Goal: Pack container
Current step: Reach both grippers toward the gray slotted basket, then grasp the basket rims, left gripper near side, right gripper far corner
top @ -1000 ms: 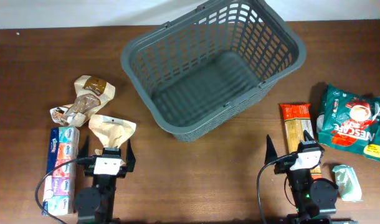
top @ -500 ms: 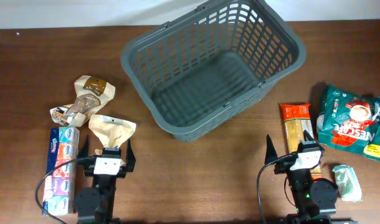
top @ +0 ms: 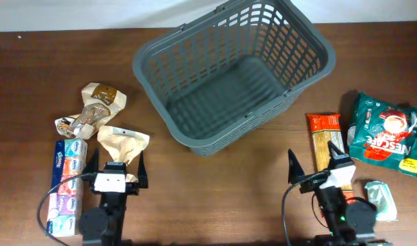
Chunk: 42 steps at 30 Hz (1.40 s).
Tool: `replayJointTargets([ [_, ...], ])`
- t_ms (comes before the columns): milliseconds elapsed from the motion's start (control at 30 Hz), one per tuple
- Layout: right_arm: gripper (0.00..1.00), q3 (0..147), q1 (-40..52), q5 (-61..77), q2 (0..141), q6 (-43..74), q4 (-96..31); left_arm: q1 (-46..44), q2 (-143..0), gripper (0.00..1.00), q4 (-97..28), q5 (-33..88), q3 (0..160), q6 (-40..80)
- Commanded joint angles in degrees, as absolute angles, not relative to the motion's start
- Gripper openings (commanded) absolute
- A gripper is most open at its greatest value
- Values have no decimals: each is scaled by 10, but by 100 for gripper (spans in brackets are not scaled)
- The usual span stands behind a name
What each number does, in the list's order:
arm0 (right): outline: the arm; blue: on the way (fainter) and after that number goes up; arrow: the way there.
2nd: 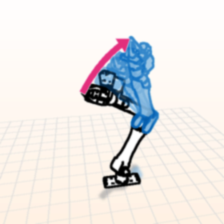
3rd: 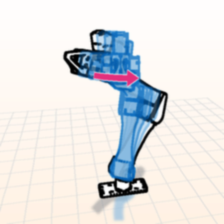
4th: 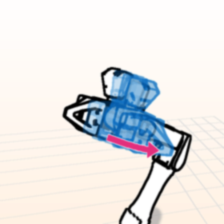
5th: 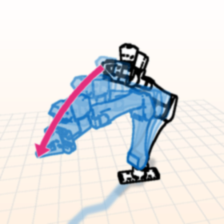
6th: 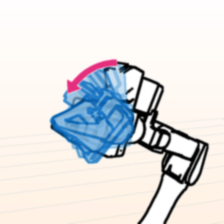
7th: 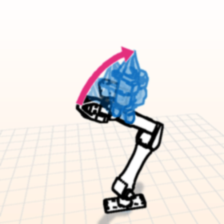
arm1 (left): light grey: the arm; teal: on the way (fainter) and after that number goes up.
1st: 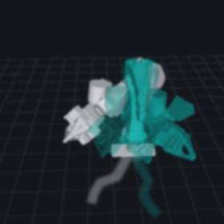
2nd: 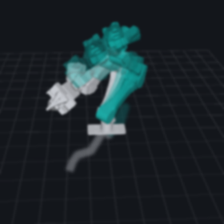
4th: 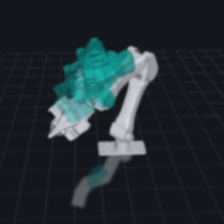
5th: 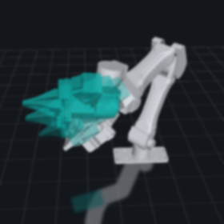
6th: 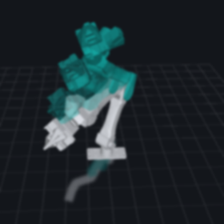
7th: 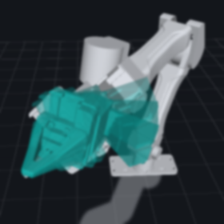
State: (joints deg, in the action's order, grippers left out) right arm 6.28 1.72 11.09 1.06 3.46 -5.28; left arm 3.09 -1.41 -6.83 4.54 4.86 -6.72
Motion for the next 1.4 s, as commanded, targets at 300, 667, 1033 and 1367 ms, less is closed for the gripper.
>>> replayJointTargets([
  [300, 99, 449, 22, 200, 164, 61, -217, 35, -228, 99, -168, 109, 425, -30],
  [667, 99, 961, 22, 274, 438, 65, -571, 35, -455, 99, -376, 299, 853, 6],
  [1033, 29, 1018, 22, 274, 480, 63, -653, 35, -464, 28, -395, 427, 875, 4],
  [1367, 4, 1018, 22, -30, 480, 167, -745, 35, -462, 2, -485, 473, 869, 124],
])
